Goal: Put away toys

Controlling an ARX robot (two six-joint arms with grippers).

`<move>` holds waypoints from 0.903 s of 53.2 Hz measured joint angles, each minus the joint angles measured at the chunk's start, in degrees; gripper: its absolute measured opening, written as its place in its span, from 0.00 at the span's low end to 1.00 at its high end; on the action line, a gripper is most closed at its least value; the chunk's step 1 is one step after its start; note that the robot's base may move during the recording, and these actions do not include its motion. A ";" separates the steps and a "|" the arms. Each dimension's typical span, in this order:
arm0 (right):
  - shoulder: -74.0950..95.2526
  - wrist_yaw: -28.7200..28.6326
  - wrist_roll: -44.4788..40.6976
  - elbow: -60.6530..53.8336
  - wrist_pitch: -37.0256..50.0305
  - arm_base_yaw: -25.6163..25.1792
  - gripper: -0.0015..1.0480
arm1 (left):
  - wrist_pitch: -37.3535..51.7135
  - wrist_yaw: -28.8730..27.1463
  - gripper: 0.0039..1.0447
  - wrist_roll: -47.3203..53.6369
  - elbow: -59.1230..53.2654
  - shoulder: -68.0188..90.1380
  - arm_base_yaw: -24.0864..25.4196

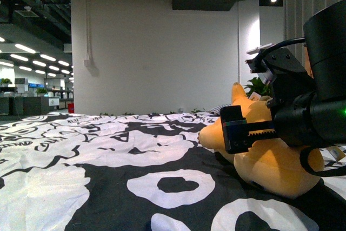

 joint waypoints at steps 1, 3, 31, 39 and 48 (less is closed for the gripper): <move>0.00 -0.04 0.00 -0.02 -0.46 -0.13 1.00 | 0.00 0.00 0.95 0.00 0.00 0.00 0.00; 0.00 -0.11 0.02 -0.09 -1.27 -0.37 1.00 | 0.00 0.00 0.95 0.00 0.00 0.00 0.00; -4.79 -1.44 1.16 -4.74 -0.63 -0.59 0.43 | 0.00 0.00 0.95 0.00 0.00 0.00 0.00; -10.36 -4.24 3.76 -6.23 -0.63 0.13 0.26 | 0.00 0.00 0.95 0.00 0.00 0.00 0.00; -18.99 -6.62 5.62 -8.02 -0.72 0.20 0.19 | 0.00 0.00 0.95 0.00 0.02 0.00 0.00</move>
